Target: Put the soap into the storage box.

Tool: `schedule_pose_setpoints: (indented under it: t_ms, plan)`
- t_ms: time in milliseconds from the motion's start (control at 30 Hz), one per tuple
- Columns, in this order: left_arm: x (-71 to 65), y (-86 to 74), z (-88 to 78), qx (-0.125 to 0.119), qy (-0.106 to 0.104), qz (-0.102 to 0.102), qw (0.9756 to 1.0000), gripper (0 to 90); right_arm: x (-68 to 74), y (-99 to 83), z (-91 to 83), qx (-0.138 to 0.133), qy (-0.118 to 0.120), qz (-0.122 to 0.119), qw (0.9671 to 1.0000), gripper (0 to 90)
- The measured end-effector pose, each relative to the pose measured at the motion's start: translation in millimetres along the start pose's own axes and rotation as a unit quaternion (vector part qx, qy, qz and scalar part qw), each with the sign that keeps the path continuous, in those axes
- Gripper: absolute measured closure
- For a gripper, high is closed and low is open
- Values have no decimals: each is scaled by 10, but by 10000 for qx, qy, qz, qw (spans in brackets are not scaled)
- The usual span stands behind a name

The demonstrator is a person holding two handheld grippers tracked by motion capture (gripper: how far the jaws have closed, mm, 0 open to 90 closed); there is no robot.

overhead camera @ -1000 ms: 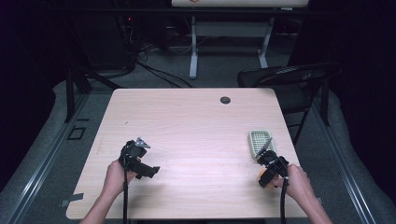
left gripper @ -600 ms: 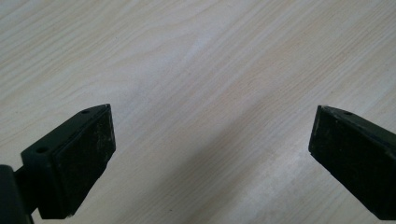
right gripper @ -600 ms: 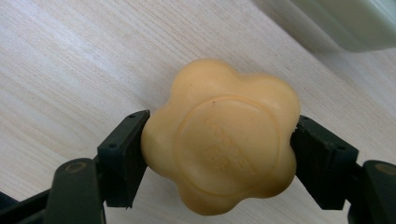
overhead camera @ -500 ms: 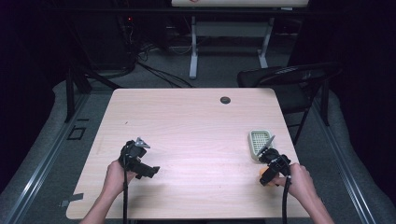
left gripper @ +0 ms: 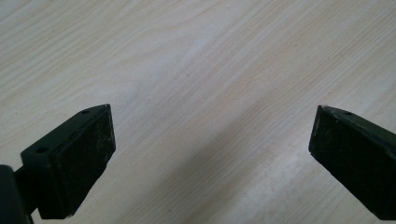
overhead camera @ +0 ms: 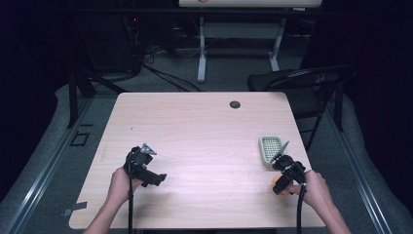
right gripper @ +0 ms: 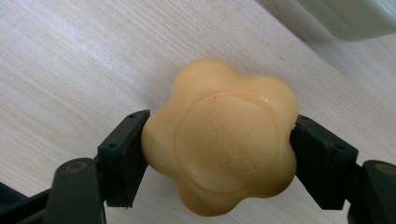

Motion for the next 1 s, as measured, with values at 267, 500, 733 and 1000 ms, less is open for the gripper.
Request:
schedule_pose_setpoints:
  t_ms: [267,500,733,1000]
  plan:
    - [-1,-1,1,6,-9,2,10000,5,-19,-13,-7,8,33,-29,10000,262]
    - [-2,-1,7,4,25,7,10000,5,-38,-15,-33,-58,16,29,10000,265]
    - [-19,-2,5,15,-6,47,10000,6,-61,-20,-32,-176,-2,257,9995,265]
    - [-29,4,12,26,-34,87,10000,6,-155,-36,-102,-132,-89,238,9996,265]
Point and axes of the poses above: each handheld gripper's, and its own axes: z roughly forward along the jaws, y roughly out of its top, x roughly to its left, the point moved 9 cm from there along z, roughly forward along the jaws, and after that the axes turned 14 degrees about -y, right-handed, at the moved point
